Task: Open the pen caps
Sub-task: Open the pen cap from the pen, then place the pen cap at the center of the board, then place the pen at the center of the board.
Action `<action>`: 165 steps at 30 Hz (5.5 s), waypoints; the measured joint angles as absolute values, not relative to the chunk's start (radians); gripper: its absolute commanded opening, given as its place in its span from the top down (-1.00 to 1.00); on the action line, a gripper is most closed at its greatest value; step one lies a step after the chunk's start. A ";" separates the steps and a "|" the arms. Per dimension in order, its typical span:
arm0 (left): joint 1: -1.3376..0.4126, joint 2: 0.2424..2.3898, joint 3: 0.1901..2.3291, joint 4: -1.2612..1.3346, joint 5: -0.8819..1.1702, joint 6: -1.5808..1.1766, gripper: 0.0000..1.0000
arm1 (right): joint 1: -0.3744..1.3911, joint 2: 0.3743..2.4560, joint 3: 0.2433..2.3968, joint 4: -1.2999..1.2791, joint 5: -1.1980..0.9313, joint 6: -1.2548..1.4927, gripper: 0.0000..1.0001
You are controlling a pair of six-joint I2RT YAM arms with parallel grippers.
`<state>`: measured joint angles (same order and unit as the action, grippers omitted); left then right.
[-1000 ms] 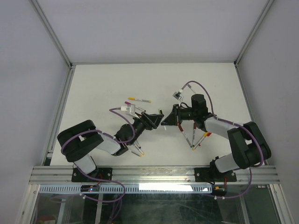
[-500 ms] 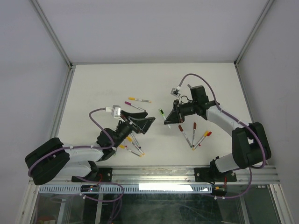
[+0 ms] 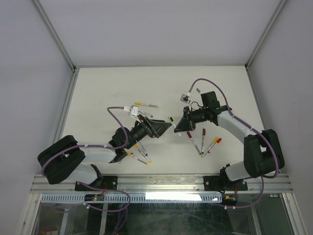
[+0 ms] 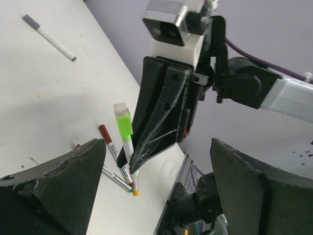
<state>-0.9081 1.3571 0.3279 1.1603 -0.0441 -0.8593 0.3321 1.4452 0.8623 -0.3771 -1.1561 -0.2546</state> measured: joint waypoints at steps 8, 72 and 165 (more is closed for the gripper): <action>-0.908 1.521 0.441 1.100 -0.069 -0.902 -0.34 | 0.331 1.433 0.862 -0.384 -1.163 -0.261 1.00; -0.683 1.584 0.897 0.580 0.063 -0.772 1.00 | 0.327 1.447 0.969 -0.104 -0.927 -0.236 1.00; -0.747 2.525 2.058 -0.237 -0.134 -0.902 0.38 | 0.108 1.718 0.962 -0.298 -0.378 -0.062 0.55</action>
<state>-0.7467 2.5248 2.0583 -0.2371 -0.1341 -0.9020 0.1081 1.7180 0.9619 -0.2977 -0.3782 -0.0620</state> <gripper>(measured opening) 0.295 0.220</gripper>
